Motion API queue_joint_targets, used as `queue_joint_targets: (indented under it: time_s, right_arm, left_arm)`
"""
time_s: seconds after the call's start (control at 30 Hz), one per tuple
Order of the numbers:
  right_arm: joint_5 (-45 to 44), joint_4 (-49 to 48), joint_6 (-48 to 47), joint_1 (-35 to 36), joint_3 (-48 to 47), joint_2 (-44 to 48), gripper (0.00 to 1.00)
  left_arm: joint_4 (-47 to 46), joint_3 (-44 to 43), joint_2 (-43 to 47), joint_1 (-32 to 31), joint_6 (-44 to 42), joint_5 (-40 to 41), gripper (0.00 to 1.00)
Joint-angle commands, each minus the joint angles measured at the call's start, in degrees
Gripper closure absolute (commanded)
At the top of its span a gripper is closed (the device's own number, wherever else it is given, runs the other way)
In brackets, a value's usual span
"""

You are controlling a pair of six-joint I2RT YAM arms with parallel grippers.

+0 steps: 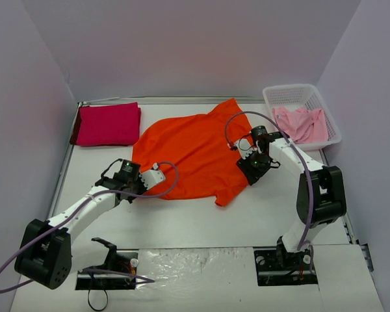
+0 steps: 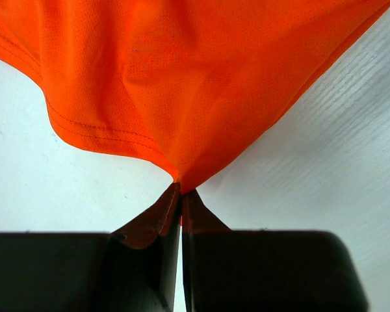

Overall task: Fold and stack the t-shirts
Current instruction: Flatten out the tshirt

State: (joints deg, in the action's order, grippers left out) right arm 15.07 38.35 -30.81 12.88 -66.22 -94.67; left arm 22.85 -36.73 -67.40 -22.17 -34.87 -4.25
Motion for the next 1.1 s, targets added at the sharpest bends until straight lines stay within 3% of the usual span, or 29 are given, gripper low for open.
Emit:
queue_joint_targets:
  time_s: [0.0,0.4,0.43,0.47,0.53,0.83,1.07]
  right_arm:
    - [0.23,2.17,-1.71,1.09,-0.23,-2.88,0.59]
    - [-4.61,-4.51,-0.13,2.06,-2.95,-12.55,0.60]
    - [-4.79,-5.12,0.04,2.06,-3.30,-13.42,0.64]
    - [-5.31,-5.47,0.22,2.06,-3.31,-13.69,0.81]
    - [-5.66,-6.09,0.49,2.06,-3.13,-13.61,0.99]
    - [-5.49,-1.09,-1.01,2.32,-1.98,-3.52,1.00]
    - [-4.61,9.02,-2.85,3.64,-13.22,-2.27,1.00]
  left_arm:
    - [-0.62,-1.24,-0.01,-0.06,1.30,0.73,0.98]
    - [-0.62,-1.50,-1.25,-0.15,1.47,1.09,0.98]
    - [-0.79,-1.59,-1.33,-0.15,1.39,1.17,0.98]
    - [-0.70,-1.59,-1.42,-0.15,1.39,1.17,0.98]
    - [-0.79,-1.50,-1.42,-0.06,1.39,1.26,0.98]
    - [-1.41,-1.24,-1.60,-0.15,1.21,1.00,0.98]
    - [-1.93,-0.98,-1.07,-0.06,1.30,0.82,0.98]
